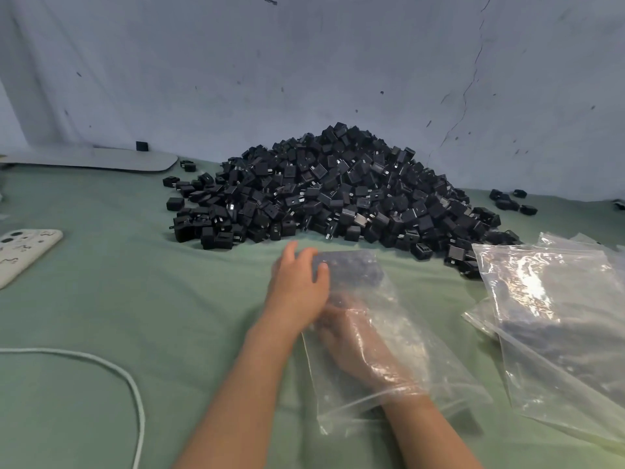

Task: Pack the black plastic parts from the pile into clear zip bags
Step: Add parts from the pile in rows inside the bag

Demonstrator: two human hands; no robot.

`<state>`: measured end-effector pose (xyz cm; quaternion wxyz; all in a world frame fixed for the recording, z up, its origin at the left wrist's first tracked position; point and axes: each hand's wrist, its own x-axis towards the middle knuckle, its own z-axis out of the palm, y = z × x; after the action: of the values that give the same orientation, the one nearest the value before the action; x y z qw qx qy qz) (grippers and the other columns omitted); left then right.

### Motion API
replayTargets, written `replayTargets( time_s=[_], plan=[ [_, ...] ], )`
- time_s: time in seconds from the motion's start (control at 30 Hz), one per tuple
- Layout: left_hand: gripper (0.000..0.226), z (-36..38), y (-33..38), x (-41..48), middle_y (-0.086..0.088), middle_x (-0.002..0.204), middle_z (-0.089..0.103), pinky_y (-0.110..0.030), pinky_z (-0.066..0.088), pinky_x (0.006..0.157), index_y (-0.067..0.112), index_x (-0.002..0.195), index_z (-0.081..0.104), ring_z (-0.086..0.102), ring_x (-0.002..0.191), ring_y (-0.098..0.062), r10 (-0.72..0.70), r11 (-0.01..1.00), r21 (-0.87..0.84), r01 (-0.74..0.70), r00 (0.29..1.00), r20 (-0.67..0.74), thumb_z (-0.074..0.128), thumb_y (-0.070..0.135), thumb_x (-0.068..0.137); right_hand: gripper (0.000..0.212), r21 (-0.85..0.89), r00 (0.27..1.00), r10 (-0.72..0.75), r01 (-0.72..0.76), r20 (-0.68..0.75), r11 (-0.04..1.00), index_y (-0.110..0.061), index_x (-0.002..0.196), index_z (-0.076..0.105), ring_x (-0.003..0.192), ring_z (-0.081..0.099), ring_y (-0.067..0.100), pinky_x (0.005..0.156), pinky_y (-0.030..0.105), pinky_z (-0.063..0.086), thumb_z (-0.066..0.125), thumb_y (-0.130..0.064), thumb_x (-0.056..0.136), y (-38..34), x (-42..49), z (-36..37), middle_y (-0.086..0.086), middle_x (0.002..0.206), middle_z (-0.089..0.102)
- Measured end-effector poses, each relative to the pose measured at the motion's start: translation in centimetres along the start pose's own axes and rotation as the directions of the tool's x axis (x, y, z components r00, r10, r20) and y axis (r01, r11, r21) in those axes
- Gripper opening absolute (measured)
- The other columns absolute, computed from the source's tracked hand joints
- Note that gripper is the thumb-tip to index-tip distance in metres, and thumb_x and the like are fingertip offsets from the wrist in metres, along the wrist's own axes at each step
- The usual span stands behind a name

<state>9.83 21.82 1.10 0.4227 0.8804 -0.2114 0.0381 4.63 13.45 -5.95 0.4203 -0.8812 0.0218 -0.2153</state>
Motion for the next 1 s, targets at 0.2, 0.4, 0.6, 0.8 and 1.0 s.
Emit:
replayTargets(
  time_s=[0.2, 0.4, 0.6, 0.8, 1.0],
  plan=[
    [0.058, 2.5, -4.4, 1.7, -0.012, 0.156, 0.017, -0.028, 0.016, 0.113, 0.011, 0.143, 0.037, 0.019, 0.143, -0.023, -0.198, 0.979, -0.066, 0.195, 0.980, -0.035, 0.055, 0.031, 0.091, 0.027, -0.004, 0.993, -0.088, 0.089, 0.077, 0.996, 0.019, 0.108, 0.061, 0.081, 0.050, -0.009, 0.079, 0.003, 0.034, 0.040, 0.019, 0.090, -2.1, 0.0, -1.6, 0.030, 0.107, 0.059],
    [0.061, 2.8, -4.7, 1.6, -0.010, 0.156, 0.018, -0.029, 0.016, 0.113, 0.015, 0.145, 0.035, 0.018, 0.142, -0.024, -0.164, 0.985, 0.049, 0.164, 0.986, -0.001, 0.053, 0.039, 0.091, 0.038, -0.364, 0.941, 0.034, 0.096, 0.335, 0.926, 0.000, 0.136, 0.041, 0.100, 0.053, 0.036, 0.086, 0.031, 0.030, 0.030, 0.002, 0.100, -2.1, 0.4, -1.7, 0.025, 0.123, 0.055],
    [0.061, 2.7, -4.7, 1.8, -0.011, 0.155, 0.022, -0.031, 0.017, 0.113, 0.015, 0.146, 0.032, 0.020, 0.141, -0.026, -0.179, 0.983, 0.051, 0.177, 0.983, 0.037, 0.051, 0.037, 0.092, 0.034, -0.411, 0.957, -0.072, 0.188, 0.281, 0.892, -0.017, 0.128, 0.055, 0.111, 0.054, 0.017, 0.095, 0.017, 0.033, 0.040, -0.012, 0.098, -1.4, 1.2, -2.3, 0.005, 0.125, 0.059],
    [0.058, 2.6, -4.8, 1.6, -0.008, 0.150, 0.033, -0.033, 0.022, 0.113, 0.010, 0.145, 0.032, 0.028, 0.138, -0.027, -0.155, 0.987, 0.038, 0.153, 0.987, 0.040, 0.049, 0.029, 0.093, 0.028, -0.251, 0.967, -0.163, 0.211, 0.197, 0.945, -0.011, 0.112, 0.068, 0.108, 0.052, 0.014, 0.093, 0.005, 0.030, 0.050, -0.005, 0.091, -0.2, 0.7, -1.9, -0.001, 0.113, 0.060],
    [0.057, 2.7, -4.7, 1.5, -0.007, 0.150, 0.034, -0.031, 0.022, 0.111, 0.010, 0.145, 0.032, 0.029, 0.136, -0.026, -0.148, 0.988, 0.051, 0.146, 0.989, 0.026, 0.047, 0.029, 0.093, 0.036, -0.191, 0.976, -0.179, 0.202, 0.127, 0.961, -0.016, 0.110, 0.067, 0.113, 0.042, -0.012, 0.101, 0.013, 0.031, 0.043, -0.018, 0.083, 0.1, 0.3, -1.0, -0.037, 0.118, 0.042]
  ],
)
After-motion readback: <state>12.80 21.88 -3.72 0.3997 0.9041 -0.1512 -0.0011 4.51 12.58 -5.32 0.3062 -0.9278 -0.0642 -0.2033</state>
